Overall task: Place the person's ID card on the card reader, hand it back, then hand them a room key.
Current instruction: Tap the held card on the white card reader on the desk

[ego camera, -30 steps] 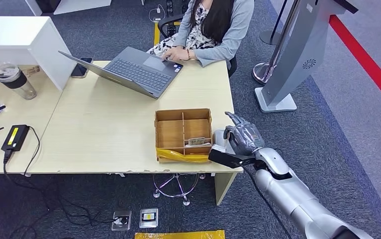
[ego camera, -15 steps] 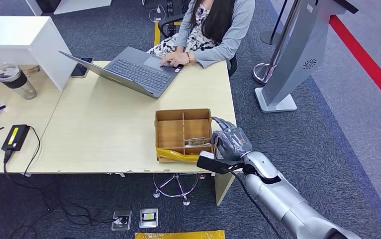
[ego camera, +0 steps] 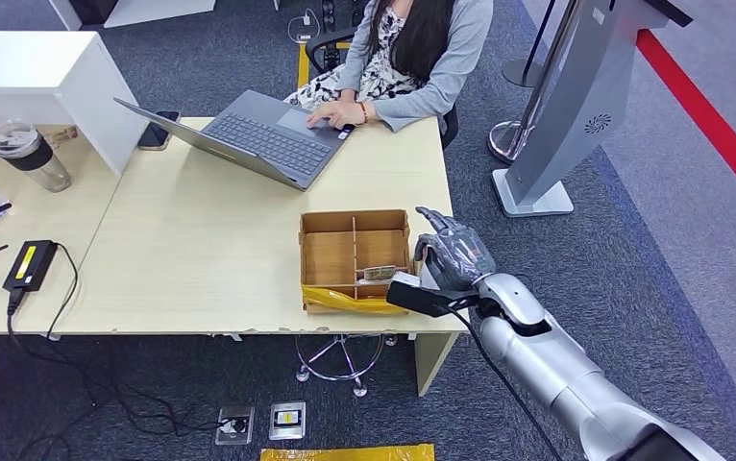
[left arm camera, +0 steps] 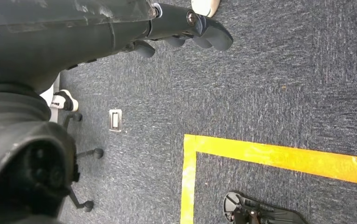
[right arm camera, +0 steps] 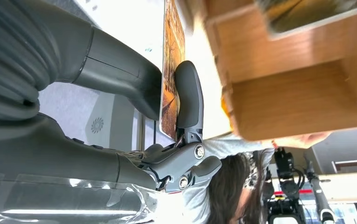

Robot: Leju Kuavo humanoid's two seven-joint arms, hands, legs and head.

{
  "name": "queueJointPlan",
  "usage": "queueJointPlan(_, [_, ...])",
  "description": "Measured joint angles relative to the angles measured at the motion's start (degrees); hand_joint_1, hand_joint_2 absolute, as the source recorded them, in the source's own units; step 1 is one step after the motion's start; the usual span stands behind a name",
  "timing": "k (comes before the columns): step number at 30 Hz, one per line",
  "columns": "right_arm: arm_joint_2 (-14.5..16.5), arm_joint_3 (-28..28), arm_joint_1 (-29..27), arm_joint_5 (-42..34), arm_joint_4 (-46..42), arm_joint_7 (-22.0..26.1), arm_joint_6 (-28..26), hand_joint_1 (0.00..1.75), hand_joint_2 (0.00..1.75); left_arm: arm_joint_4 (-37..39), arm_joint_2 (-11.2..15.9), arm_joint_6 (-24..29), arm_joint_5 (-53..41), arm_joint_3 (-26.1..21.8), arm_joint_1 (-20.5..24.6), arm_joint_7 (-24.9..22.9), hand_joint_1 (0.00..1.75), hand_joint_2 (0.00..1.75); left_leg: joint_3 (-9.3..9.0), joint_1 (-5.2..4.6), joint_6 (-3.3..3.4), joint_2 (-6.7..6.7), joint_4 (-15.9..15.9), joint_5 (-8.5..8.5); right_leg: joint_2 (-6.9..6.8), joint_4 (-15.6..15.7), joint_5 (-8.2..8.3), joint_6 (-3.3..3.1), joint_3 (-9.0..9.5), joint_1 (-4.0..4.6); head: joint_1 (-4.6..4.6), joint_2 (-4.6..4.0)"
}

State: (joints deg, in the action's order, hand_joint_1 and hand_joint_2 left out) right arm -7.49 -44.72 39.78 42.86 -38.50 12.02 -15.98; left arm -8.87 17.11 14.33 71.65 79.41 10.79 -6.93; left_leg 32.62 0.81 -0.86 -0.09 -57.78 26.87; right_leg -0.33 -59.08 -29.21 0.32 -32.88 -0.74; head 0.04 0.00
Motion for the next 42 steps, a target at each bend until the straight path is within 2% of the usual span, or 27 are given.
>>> queueJointPlan(13, [-0.53, 0.01, -0.3, 1.17, 2.52, 1.15, -0.57, 1.75, 1.75, 0.0, -0.04, 0.66, 0.55, 0.0, 0.0, -0.15, 0.0, 0.0, 0.01, 0.01, 0.0, 0.02, 0.0, 0.01, 0.03, 0.0, 0.0, 0.0, -0.02, 0.01, 0.0, 0.0])
queueJointPlan(42, [-0.68, 0.43, -1.44, -1.54, 5.62, 2.6, -0.16, 1.75, 1.75, 0.0, 0.11, 0.66, 0.57, 0.0, 0.0, -0.09, 0.0, 0.0, -0.07, 0.0, 0.0, 0.04, 0.0, 0.01, 0.05, 0.01, 0.0, 0.0, 0.03, 0.0, -0.01, 0.0])
